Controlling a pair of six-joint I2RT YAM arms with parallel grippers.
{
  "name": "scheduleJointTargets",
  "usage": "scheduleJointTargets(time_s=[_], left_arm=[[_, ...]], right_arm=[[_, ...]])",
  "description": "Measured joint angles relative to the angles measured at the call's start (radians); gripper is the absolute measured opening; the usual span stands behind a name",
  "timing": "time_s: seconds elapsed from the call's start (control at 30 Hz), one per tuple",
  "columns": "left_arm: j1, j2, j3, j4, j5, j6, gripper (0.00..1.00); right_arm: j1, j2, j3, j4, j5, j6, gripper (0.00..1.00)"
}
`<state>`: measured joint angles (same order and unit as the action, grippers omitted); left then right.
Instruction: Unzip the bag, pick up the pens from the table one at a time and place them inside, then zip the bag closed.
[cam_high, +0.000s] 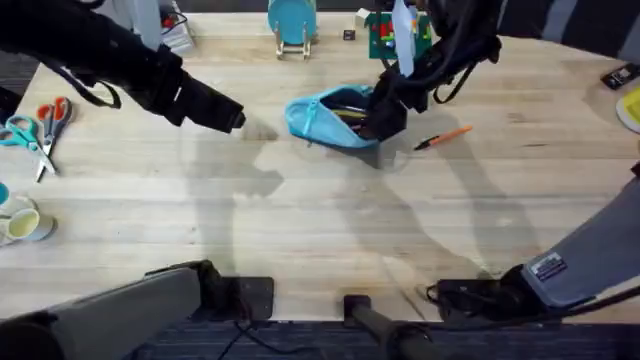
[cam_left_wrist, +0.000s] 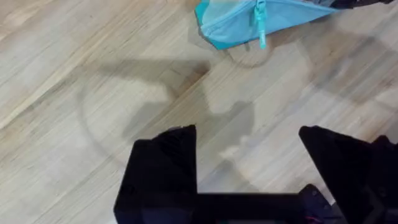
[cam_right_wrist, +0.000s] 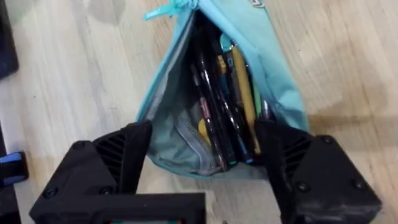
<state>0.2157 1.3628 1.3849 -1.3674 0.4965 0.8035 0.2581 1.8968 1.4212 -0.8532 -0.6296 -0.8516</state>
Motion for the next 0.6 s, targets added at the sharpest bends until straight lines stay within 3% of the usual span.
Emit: scheduleJointTargets(time_s=[0.3, 0.6], left_arm=[[0.0, 0.0, 0.0, 0.0, 0.0, 0.0, 0.995], [0.0, 0.0, 0.0, 0.0, 0.0, 0.0, 0.995]], right_arm=[[0.0, 0.0, 0.006, 0.0, -0.008, 0.064, 0.997], [-0.046, -0.014, 0.101, -0.019, -0.013, 0.21, 0.997]])
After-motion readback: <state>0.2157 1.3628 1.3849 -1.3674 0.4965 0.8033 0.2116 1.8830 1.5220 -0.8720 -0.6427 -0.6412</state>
